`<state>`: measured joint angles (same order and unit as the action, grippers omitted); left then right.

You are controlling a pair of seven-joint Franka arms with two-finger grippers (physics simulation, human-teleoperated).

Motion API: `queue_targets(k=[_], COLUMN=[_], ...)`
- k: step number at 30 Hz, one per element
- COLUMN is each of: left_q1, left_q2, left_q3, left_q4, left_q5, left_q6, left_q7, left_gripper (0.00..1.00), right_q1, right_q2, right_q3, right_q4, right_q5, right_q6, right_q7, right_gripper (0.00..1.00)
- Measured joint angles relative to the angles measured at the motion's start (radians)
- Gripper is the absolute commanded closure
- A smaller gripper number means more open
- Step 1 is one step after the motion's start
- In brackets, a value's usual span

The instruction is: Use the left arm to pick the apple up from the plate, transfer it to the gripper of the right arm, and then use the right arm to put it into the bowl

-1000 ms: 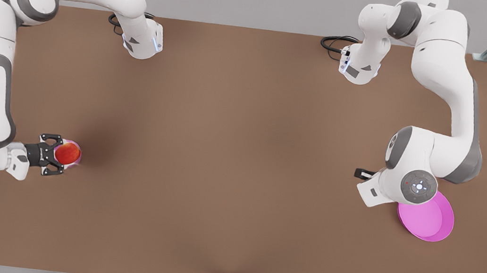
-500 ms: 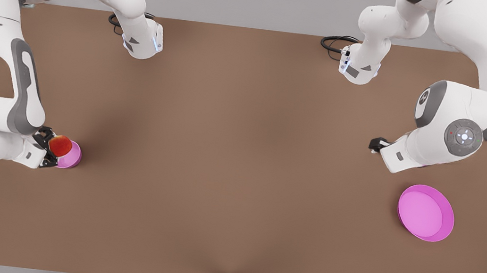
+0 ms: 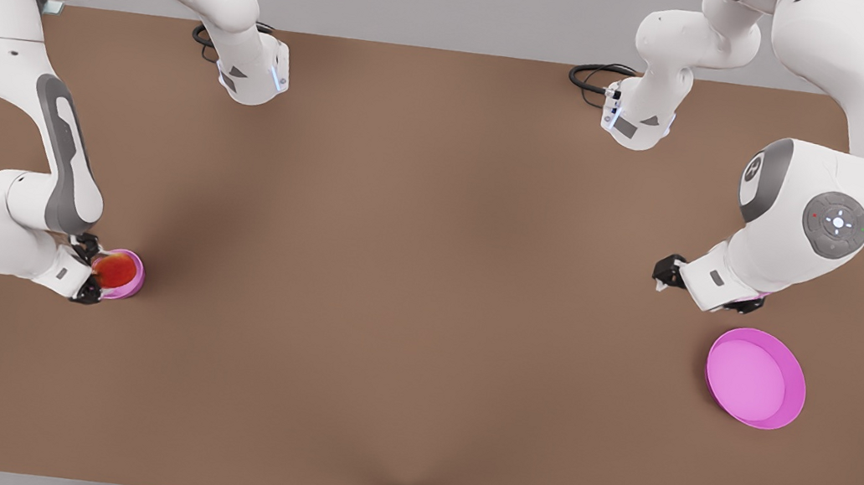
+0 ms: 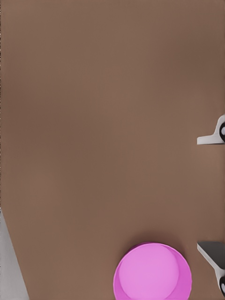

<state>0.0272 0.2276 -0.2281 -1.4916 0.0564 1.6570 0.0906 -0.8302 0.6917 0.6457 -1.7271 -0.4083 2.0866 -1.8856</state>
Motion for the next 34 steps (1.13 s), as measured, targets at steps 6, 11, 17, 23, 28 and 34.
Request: queue_targets(k=[6,11,17,23,28,34], left_q1=[0.0,0.002,0.002,0.004,0.003,0.003], left_q2=[0.001,0.001,0.001,0.001,0.001,0.001], left_q3=[0.0,0.0,0.0,0.0,0.0,0.0], left_q4=[0.0,0.0,0.0,0.0,0.0,0.0], left_q5=[0.0,-0.001,-0.002,-0.004,-0.005,-0.005], left_q6=[0.01,0.013,0.014,0.015,0.016,0.017], left_q7=[0.001,0.002,0.002,0.001,0.0,0.0], left_gripper=[0.0,0.0,0.0,0.0,0.0,0.0], right_q1=[0.0,0.079,0.548,0.777,0.788,0.789], right_q2=[-0.031,-0.028,-0.094,-0.405,-0.464,-0.486], right_q3=[0.017,0.123,-0.231,-0.618,-0.651,-0.658], right_q4=[0.036,0.259,0.432,0.296,0.26,0.243], right_q5=[0.006,0.1,0.115,0.264,0.325,0.344], right_q6=[0.015,-0.113,-0.443,-0.579,-0.599,-0.612], right_q7=[0.0,0.159,0.623,0.963,1.176,1.365], right_gripper=[0.0,0.0,0.0,0.0,0.0,0.0])
